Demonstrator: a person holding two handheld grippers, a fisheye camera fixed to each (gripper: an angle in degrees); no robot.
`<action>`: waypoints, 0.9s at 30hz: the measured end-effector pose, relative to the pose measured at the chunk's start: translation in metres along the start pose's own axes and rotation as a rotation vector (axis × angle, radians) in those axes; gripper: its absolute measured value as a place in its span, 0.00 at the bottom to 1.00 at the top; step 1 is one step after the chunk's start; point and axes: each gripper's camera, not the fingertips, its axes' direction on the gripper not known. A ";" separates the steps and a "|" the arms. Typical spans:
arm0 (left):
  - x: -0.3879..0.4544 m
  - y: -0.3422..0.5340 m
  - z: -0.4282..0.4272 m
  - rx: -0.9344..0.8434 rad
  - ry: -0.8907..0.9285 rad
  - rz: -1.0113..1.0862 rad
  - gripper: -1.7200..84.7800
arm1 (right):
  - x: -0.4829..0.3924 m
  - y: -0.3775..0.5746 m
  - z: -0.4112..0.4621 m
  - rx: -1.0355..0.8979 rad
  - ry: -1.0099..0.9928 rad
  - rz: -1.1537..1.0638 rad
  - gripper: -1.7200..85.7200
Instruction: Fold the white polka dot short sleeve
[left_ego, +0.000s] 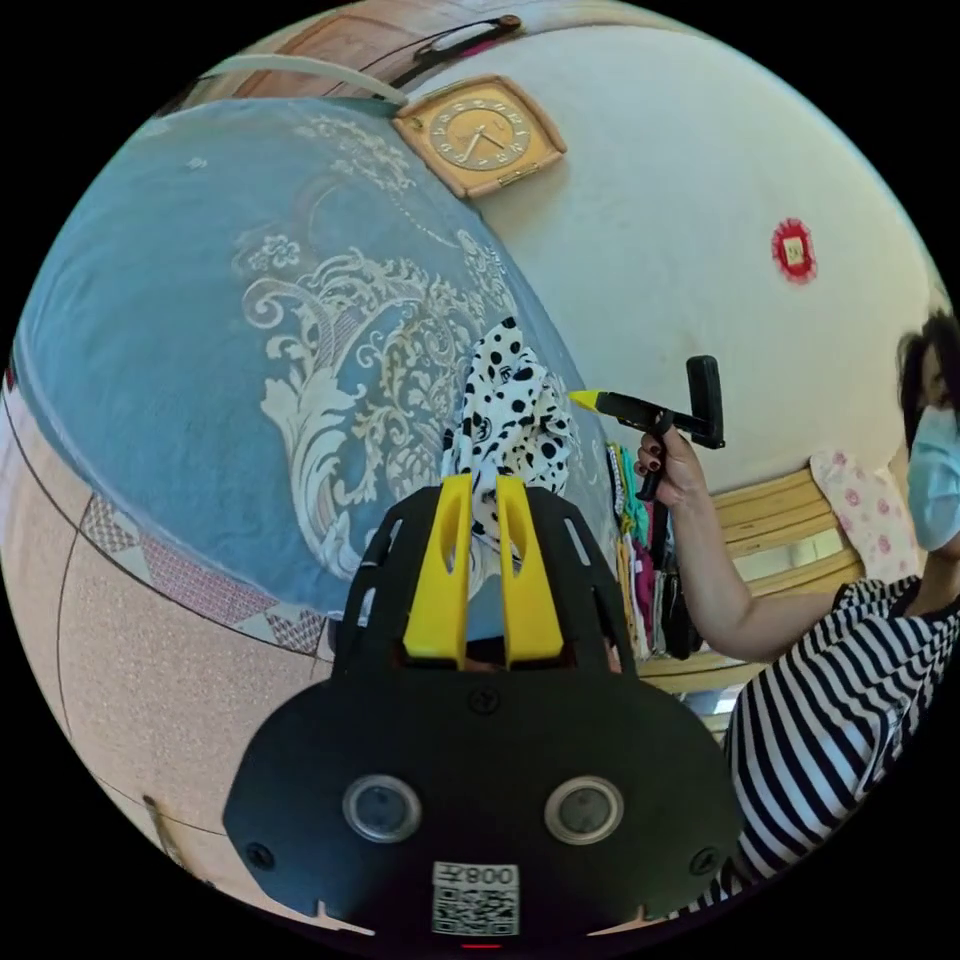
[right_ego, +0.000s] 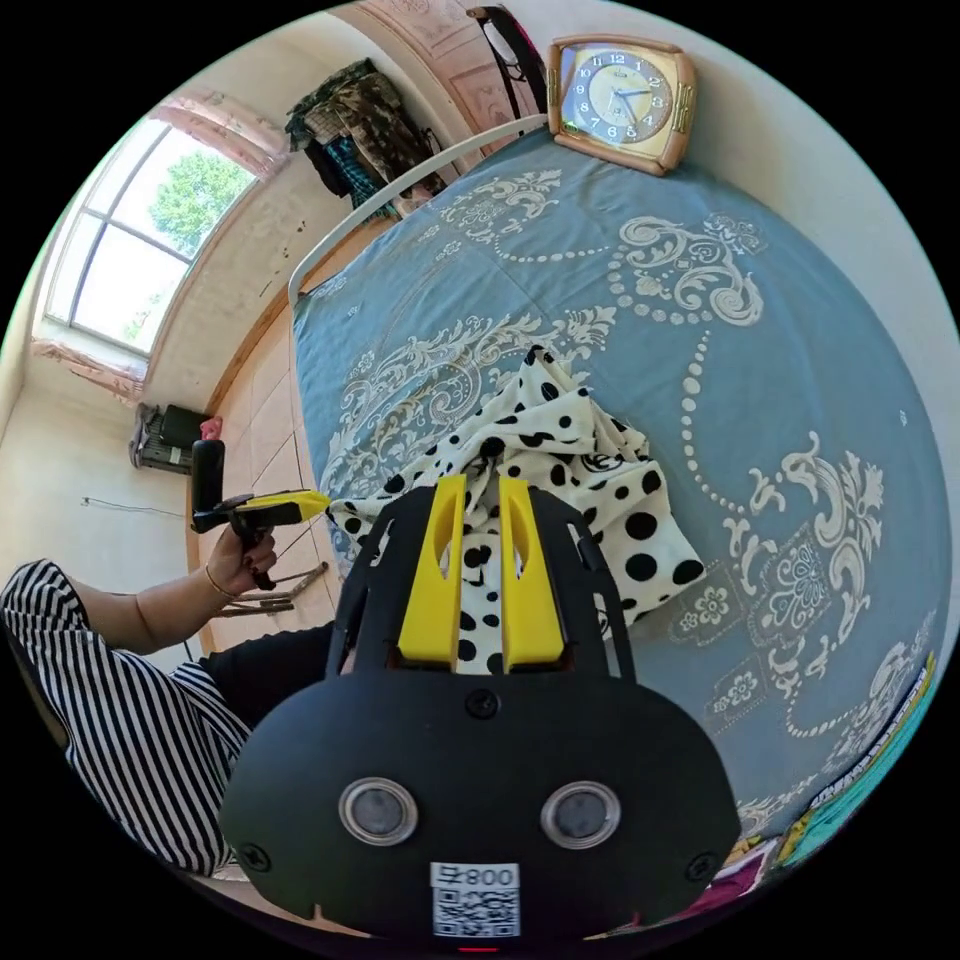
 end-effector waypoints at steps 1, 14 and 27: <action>0.020 -0.003 0.005 -0.023 -0.006 0.075 0.06 | 0.001 0.004 0.001 0.005 0.001 0.005 0.10; 0.147 -0.004 0.069 -0.205 -0.230 0.446 0.04 | 0.005 -0.005 0.080 0.035 0.151 -0.002 0.09; 0.180 0.010 0.072 -0.187 -0.241 0.407 0.05 | 0.022 -0.102 0.154 -0.023 0.041 -0.043 0.09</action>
